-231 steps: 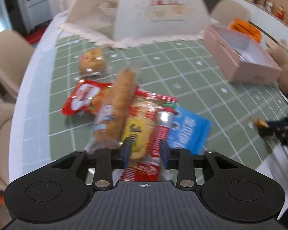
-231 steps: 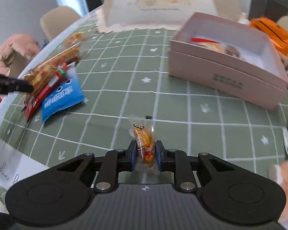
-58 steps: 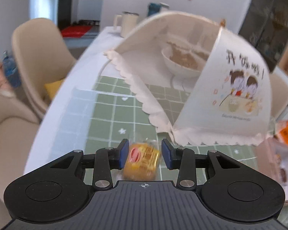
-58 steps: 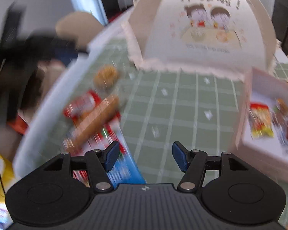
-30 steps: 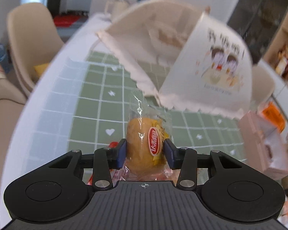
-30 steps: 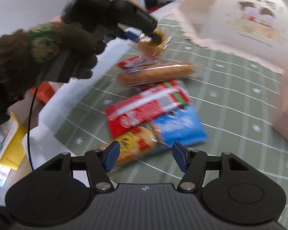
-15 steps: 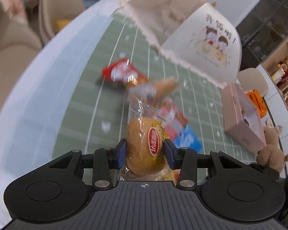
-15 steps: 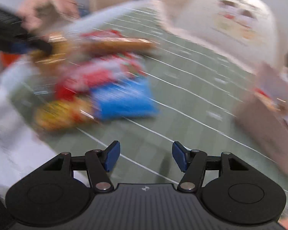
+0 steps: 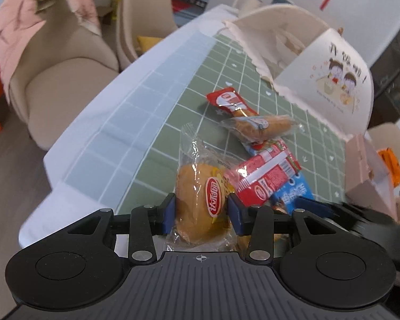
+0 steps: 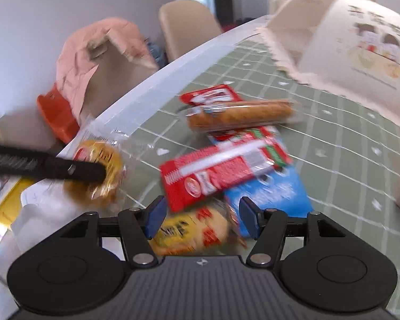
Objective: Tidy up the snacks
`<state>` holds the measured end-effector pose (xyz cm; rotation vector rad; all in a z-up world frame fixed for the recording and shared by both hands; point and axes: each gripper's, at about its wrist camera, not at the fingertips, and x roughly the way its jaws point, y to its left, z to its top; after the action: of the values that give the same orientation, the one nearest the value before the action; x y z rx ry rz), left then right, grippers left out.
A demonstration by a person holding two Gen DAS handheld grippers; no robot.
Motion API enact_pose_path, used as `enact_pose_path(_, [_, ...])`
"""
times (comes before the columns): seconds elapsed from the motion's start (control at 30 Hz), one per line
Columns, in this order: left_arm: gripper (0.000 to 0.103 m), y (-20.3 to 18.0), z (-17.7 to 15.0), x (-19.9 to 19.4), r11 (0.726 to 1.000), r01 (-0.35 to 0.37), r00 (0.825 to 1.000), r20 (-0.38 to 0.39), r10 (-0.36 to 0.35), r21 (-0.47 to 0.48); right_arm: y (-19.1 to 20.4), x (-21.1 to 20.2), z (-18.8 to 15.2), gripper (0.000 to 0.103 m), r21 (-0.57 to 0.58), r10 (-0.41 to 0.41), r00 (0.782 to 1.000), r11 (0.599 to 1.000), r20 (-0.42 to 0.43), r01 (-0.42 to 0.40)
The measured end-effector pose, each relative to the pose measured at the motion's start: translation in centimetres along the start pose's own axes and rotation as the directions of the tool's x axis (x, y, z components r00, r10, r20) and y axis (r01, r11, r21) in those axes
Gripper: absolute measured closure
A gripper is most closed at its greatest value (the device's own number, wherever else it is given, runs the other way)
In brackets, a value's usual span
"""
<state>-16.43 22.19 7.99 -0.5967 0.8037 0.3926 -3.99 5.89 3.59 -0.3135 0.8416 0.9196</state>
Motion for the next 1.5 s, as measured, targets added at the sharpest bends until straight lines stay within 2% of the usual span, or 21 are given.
enact_pose_path(0.1, [0.057, -0.2, -1.0, -1.2, 0.999, 0.019, 0.999, 0.029, -0.018, -0.036, 1.4, 0.5, -0.1, 0.042, -0.159, 0.004, 1.000, 0.987, -0.024, -0.008])
enact_pose_path(0.23, [0.057, -0.9, -1.9, -2.4, 0.998, 0.022, 0.994, 0.107, -0.016, -0.060, 2.4, -0.2, -1.5, 0.042, -0.344, -0.016, 1.000, 0.939, 0.002, 0.015])
enact_pose_path(0.33, [0.057, -0.4, -2.8, -3.2, 0.992, 0.051, 0.987, 0.157, -0.033, -0.111, 2.0, -1.2, -2.3, 0.042, -0.421, -0.041, 0.999, 0.906, 0.019, 0.045])
enact_pose_path(0.4, [0.057, 0.1, -3.2, -2.8, 0.987, 0.055, 0.988, 0.149, -0.032, -0.149, 0.7, -1.8, -2.9, 0.040, -0.425, -0.060, 0.998, 0.903, 0.032, 0.068])
enact_pose_path(0.47, [0.057, 0.4, -3.4, -2.3, 0.982, 0.049, 0.991, 0.131, -0.025, -0.185, -0.9, -2.1, -3.2, 0.036, -0.401, -0.115, 0.993, 0.908, 0.040, 0.121])
enact_pose_path(0.53, [0.057, 0.0, -3.5, -2.5, 0.981, 0.069, 0.990, 0.130, -0.046, -0.179, -2.4, -2.1, -3.7, 0.034, -0.359, -0.187, 0.981, 0.914, 0.040, 0.189])
enact_pose_path(0.63, [0.057, -0.7, -3.3, -2.6, 0.986, 0.073, 0.991, 0.121, -0.055, -0.149, -4.4, -1.0, -4.3, 0.033, -0.258, -0.292, 0.956, 0.926, -0.032, 0.274])
enact_pose_path(0.7, [0.057, -1.0, -3.1, -2.5, 0.989, 0.067, 0.993, 0.110, -0.052, -0.133, -5.3, -1.2, -4.6, 0.034, -0.152, -0.294, 0.955, 0.946, -0.033, 0.286])
enact_pose_path(0.97, [0.057, -1.3, -2.5, -1.9, 0.992, 0.067, 0.995, 0.086, -0.058, -0.104, -4.7, -1.7, -5.1, 0.034, -0.085, -0.288, 0.957, 0.955, -0.037, 0.284])
enact_pose_path(1.13, [0.057, 0.0, -1.9, -1.7, 0.989, 0.076, 0.995, 0.076, -0.066, -0.130, -4.6, -2.3, -5.3, 0.034, -0.025, -0.301, 0.952, 0.953, -0.061, 0.300])
enact_pose_path(1.23, [0.057, 1.1, -1.8, -1.3, 0.985, 0.089, 0.995, 0.058, -0.081, -0.147, -4.8, -3.2, -5.3, 0.034, 0.014, -0.305, 0.952, 0.952, -0.032, 0.306])
enact_pose_path(1.33, [0.057, 2.3, -1.6, -0.9, 0.982, 0.081, 0.996, 0.037, -0.076, -0.169, -5.2, -4.2, -5.6, 0.034, 0.078, -0.335, 0.942, 0.939, -0.017, 0.335])
enact_pose_path(1.5, [0.057, 4.2, -0.9, -1.0, 0.984, 0.066, 0.998, 0.023, -0.063, -0.169, -5.3, -5.0, -6.2, 0.034, 0.197, -0.306, 0.952, 0.932, -0.026, 0.305])
